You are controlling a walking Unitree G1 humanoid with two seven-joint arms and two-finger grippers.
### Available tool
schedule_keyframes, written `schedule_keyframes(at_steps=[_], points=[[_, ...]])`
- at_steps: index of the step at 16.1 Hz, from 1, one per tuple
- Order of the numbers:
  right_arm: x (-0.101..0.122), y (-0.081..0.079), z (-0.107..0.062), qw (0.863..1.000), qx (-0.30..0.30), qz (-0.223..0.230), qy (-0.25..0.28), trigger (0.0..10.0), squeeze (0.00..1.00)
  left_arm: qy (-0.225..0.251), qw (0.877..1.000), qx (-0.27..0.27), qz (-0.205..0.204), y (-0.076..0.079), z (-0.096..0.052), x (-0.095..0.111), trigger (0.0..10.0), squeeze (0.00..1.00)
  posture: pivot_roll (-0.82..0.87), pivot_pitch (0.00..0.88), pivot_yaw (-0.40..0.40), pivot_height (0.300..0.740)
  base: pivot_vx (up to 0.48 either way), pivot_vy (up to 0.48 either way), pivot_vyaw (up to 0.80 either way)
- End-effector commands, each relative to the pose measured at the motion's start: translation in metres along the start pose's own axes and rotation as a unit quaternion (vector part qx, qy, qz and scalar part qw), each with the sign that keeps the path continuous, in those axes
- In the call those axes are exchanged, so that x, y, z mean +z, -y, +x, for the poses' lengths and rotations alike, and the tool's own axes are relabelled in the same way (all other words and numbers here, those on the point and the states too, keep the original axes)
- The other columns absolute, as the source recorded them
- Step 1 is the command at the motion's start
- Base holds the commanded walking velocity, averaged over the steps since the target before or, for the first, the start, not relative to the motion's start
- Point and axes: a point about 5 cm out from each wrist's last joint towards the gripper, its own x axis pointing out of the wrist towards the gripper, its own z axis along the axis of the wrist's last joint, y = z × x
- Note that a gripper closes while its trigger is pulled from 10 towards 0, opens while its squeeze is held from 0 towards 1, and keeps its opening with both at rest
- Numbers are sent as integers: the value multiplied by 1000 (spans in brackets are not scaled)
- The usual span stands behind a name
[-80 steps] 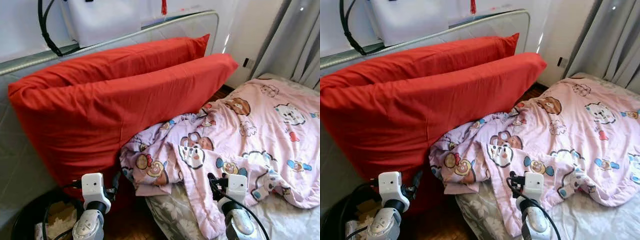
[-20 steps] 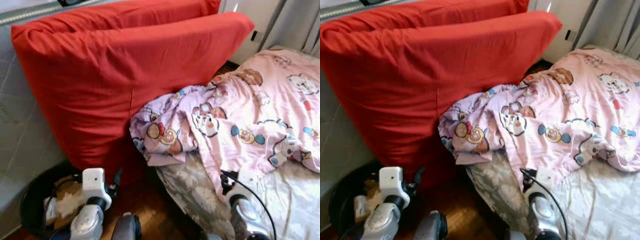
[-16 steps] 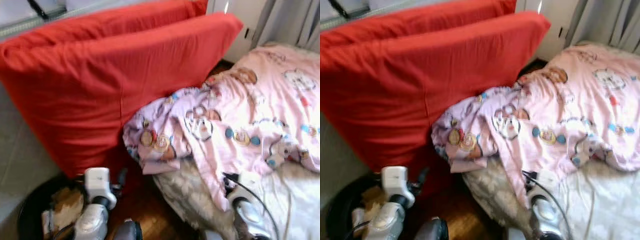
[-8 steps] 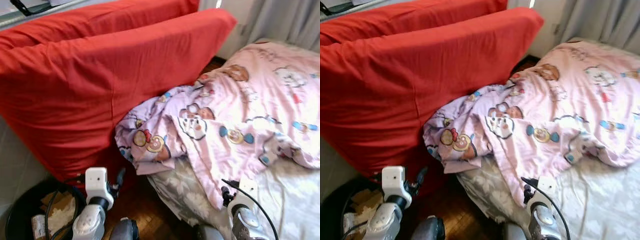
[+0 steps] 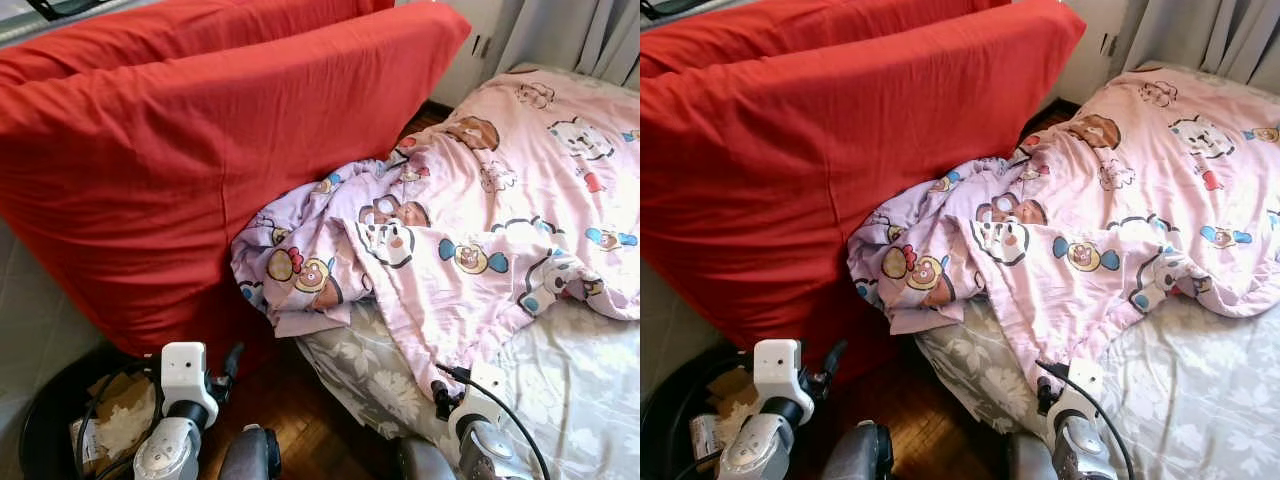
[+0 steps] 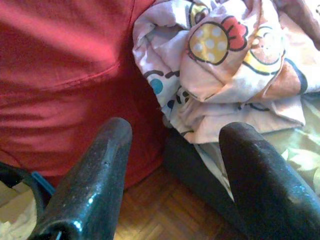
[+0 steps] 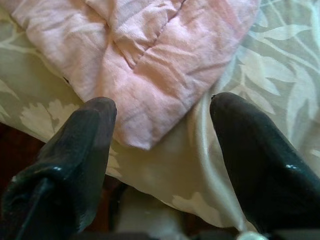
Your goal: Clean up the room
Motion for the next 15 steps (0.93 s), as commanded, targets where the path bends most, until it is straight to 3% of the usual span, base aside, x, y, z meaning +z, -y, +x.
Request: schedule_keyframes(at_steps=[1,6,11,15], points=[[-6,-5,0,1000,7,15,-17,10000,0,-10,1000,0,5,-3,-5,-2,10000,0,74,178,40,635,0,0,0],[-2,-20,0,998,48,46,-5,10000,0,-17,1000,0,13,-6,-15,-1,10000,0,99,210,52,635,0,0,0],[11,-7,0,995,6,81,56,10000,0,-29,999,6,19,-11,-26,-2,10000,0,103,235,55,635,0,0,0],[2,-6,-1,996,9,77,38,10000,0,-31,999,2,21,-9,-25,0,10000,0,103,232,57,635,0,0,0]])
